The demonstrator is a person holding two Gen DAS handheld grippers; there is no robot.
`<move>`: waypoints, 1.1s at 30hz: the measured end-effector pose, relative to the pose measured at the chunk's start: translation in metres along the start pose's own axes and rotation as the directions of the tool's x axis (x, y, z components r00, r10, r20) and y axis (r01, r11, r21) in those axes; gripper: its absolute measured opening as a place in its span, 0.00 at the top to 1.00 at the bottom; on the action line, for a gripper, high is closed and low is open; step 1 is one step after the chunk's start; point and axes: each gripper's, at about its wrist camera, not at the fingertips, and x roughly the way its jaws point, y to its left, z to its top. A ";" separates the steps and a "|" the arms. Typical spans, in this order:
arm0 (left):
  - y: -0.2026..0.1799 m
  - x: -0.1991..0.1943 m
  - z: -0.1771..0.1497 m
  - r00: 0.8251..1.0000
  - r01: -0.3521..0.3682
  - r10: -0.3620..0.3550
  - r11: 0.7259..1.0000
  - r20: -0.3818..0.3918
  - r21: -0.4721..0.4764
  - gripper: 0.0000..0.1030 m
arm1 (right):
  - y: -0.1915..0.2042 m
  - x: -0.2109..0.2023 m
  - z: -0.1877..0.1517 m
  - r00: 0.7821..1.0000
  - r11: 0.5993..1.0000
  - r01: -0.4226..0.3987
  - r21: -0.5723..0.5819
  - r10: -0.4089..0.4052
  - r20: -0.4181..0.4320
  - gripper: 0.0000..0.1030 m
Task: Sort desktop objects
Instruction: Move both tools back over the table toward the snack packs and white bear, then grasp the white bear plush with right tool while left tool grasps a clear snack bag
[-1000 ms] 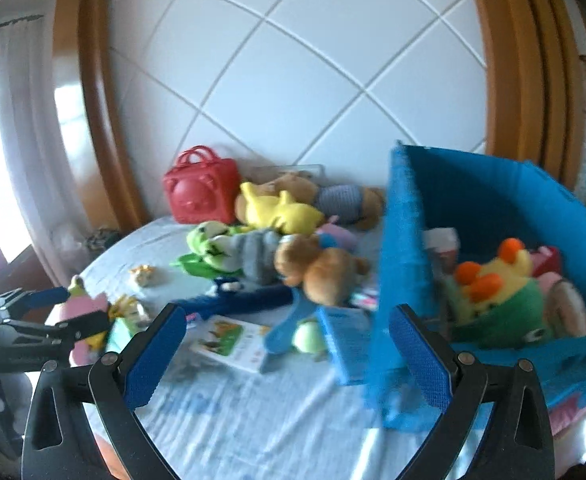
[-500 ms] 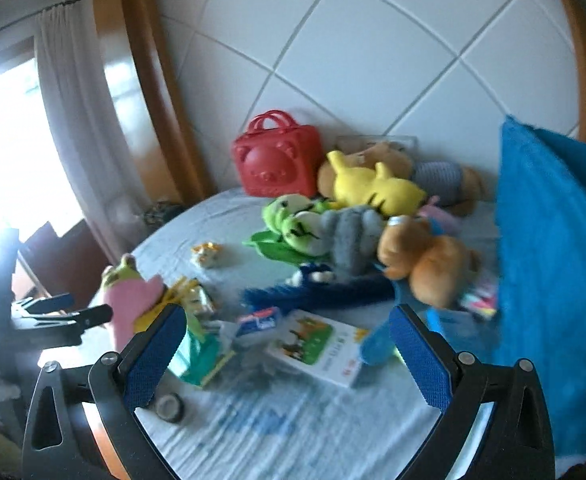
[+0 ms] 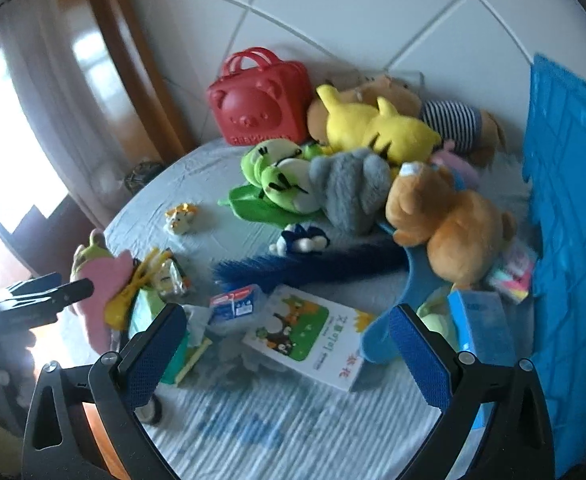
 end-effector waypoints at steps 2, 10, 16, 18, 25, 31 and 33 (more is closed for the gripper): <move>0.003 0.011 0.012 1.000 0.024 -0.023 0.999 -0.004 0.043 0.00 | -0.002 0.004 0.002 1.000 0.999 0.022 0.048 -0.022 0.012 0.00; 0.016 0.064 0.053 0.992 0.120 -0.110 0.980 -0.067 0.159 0.00 | 0.028 0.061 0.024 0.991 0.985 0.131 0.111 -0.127 -0.040 0.09; 0.029 0.114 0.071 0.983 0.114 -0.098 0.988 -0.158 0.099 0.00 | 0.034 0.113 0.047 0.979 0.985 0.165 0.053 -0.157 -0.128 0.16; 0.039 0.129 0.076 0.977 0.099 -0.083 0.993 -0.195 0.071 0.00 | 0.032 0.130 0.056 0.976 0.986 0.168 0.021 -0.163 -0.148 0.16; 0.071 0.175 0.080 0.955 0.011 -0.015 1.000 -0.296 -0.014 0.00 | 0.029 0.200 0.086 0.957 0.983 0.138 -0.117 -0.163 -0.240 0.11; 0.070 0.200 0.070 0.932 -0.013 0.006 1.000 -0.363 -0.017 0.00 | 0.029 0.261 0.085 0.926 0.970 0.108 -0.216 -0.178 -0.333 0.11; 0.070 0.206 0.067 0.927 -0.015 0.007 1.000 -0.375 -0.021 0.00 | 0.028 0.279 0.078 0.913 0.967 0.099 -0.236 -0.183 -0.365 0.11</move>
